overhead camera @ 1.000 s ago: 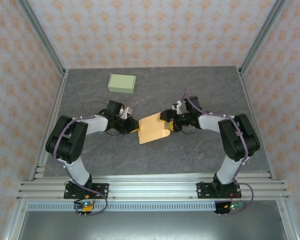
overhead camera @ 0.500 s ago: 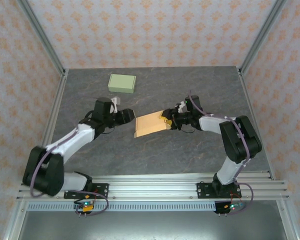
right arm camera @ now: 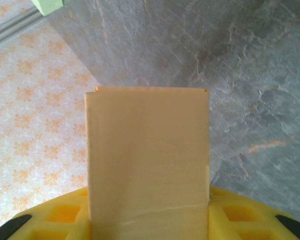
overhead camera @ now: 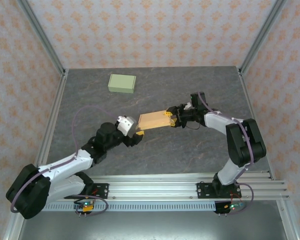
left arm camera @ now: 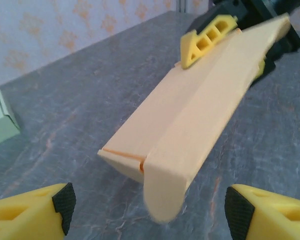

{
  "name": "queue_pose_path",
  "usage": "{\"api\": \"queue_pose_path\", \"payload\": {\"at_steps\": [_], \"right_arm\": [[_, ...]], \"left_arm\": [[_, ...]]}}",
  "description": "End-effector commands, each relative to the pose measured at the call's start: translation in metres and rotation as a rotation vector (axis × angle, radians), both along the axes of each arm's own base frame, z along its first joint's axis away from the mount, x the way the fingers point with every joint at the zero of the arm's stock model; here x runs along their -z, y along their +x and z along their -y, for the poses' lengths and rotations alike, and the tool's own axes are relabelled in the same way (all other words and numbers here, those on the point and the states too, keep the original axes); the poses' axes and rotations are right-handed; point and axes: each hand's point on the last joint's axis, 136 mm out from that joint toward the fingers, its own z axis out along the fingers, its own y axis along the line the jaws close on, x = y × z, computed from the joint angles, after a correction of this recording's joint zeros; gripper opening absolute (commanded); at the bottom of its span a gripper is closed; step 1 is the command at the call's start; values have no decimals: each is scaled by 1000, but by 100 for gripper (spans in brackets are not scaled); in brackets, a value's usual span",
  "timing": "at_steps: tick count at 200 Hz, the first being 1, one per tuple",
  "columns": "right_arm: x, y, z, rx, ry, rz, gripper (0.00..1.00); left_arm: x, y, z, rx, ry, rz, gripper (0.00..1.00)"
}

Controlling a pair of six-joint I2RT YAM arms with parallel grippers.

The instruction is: Fold the paper box

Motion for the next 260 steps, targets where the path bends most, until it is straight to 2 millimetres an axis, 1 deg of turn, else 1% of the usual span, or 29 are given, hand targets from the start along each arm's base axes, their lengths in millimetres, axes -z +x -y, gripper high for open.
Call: {"api": "queue_pose_path", "payload": {"at_steps": [1,17,27,42,70,91,105,117,131,150,163,168,183,201,209,236,260], "right_arm": [[-1,-13,4,-28,8,-94,42],[1,-12,5,-26,4,-109,41],[3,-12,5,-31,-1,-119,41],[8,-14,5,-46,-12,-144,41],[15,-12,3,-57,-6,-169,41],[17,-9,0,-46,17,-187,41],[15,-8,0,-41,22,-182,41],[13,-7,-1,-39,26,-179,42],[12,-7,-1,-36,30,-177,42],[10,-5,-1,-31,34,-176,42],[10,-4,-2,-31,37,-177,42],[9,-4,-2,-32,39,-176,43],[7,-4,-3,-36,45,-170,47],[5,-4,0,-29,42,-159,57],[4,-5,1,-25,36,-154,59],[-4,-4,14,8,-4,-76,76],[-14,-3,30,-6,-98,79,81]], "left_arm": [[-23,-12,6,129,154,201,81],[-11,-13,10,169,215,210,79],[-2,-8,12,169,264,217,78],[10,3,16,179,349,182,77],[17,17,29,197,389,204,77],[15,25,40,198,383,225,71],[20,30,46,196,411,235,70],[28,31,54,218,451,236,65],[33,31,61,240,486,243,55],[41,32,67,245,535,249,53],[44,34,69,243,559,250,45],[43,35,70,238,562,250,43],[42,37,72,238,564,248,41],[39,38,73,239,561,241,40],[38,38,73,236,559,237,40],[41,32,74,286,587,168,40],[41,22,75,340,581,46,40]]}}
